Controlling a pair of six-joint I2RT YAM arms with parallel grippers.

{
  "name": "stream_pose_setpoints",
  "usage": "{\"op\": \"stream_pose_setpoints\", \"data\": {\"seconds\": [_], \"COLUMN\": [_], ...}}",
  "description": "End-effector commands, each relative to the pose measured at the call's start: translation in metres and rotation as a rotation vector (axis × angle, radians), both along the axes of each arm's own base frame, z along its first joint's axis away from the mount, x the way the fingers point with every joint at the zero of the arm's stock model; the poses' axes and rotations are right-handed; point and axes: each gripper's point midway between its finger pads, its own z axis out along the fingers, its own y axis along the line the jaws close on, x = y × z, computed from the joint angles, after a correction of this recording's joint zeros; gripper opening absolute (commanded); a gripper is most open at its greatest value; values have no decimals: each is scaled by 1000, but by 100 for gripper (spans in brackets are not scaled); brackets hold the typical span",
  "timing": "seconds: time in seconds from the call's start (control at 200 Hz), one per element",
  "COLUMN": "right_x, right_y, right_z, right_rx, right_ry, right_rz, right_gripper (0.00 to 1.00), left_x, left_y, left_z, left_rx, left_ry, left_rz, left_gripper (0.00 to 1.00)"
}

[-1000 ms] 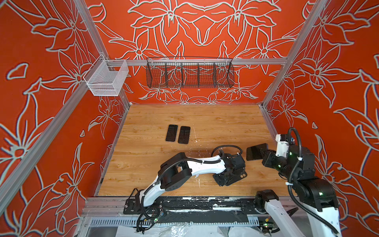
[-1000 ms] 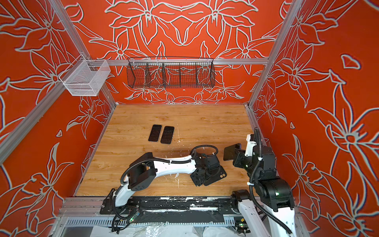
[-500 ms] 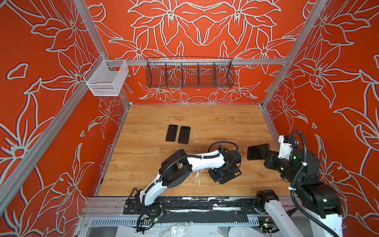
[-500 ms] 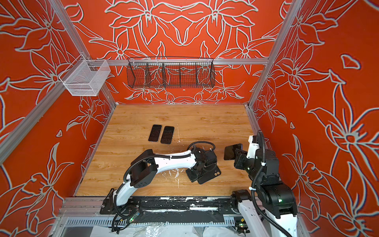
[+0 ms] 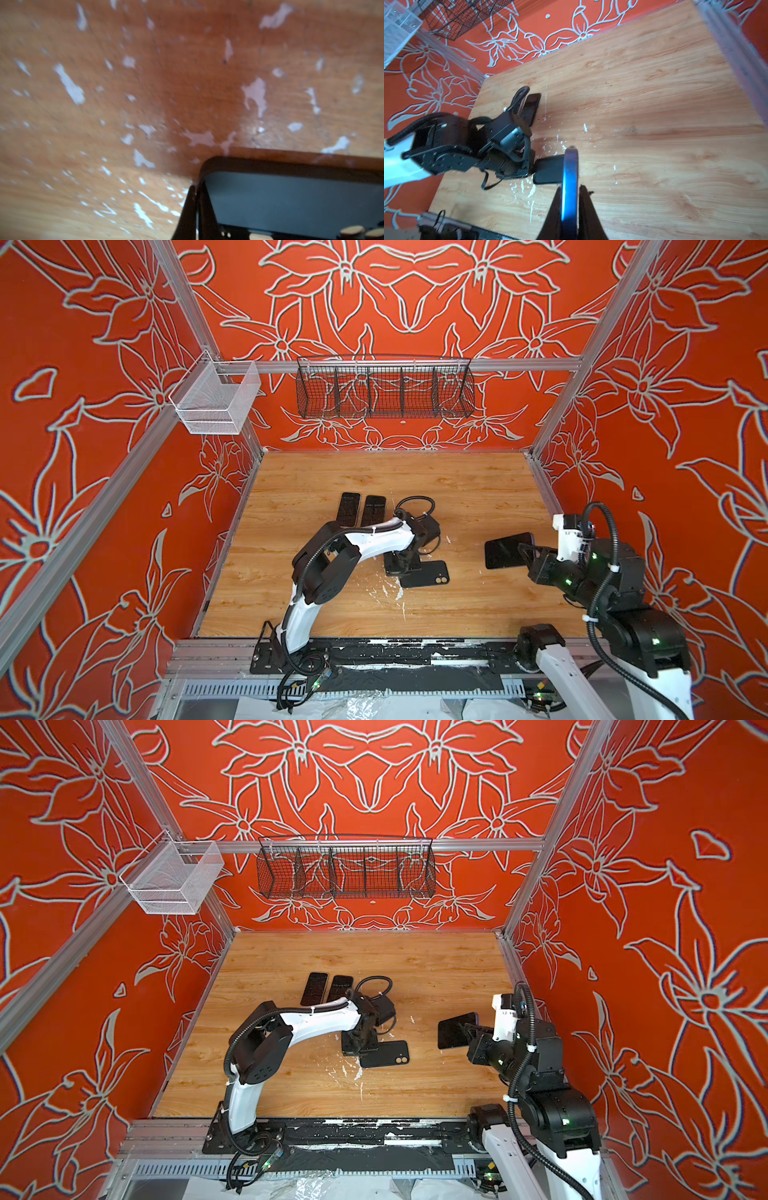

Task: Put the phone into the phone case

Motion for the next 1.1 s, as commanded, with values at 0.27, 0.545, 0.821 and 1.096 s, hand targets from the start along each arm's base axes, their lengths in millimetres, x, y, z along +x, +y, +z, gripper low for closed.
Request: {"op": "stream_pose_setpoints", "data": {"seconds": [0.27,0.545,0.821,1.096], "right_x": [16,32,58,73], "right_y": [43,40,80,122], "right_z": [-34,-61,-92,-112], "right_rx": [307,353,257,233], "right_ry": [74,110,178,239], "right_rz": [116,19,64,87], "right_gripper": [0,0,0,0], "left_x": [26,42,45,34], "left_y": [13,33,54,72], "left_z": [11,65,119,99], "left_rx": [-58,-255,-542,-834], "left_ry": [-111,-278,-485,-404], "left_rz": [-162,-78,-87,101], "left_gripper": [17,57,84,86]}}
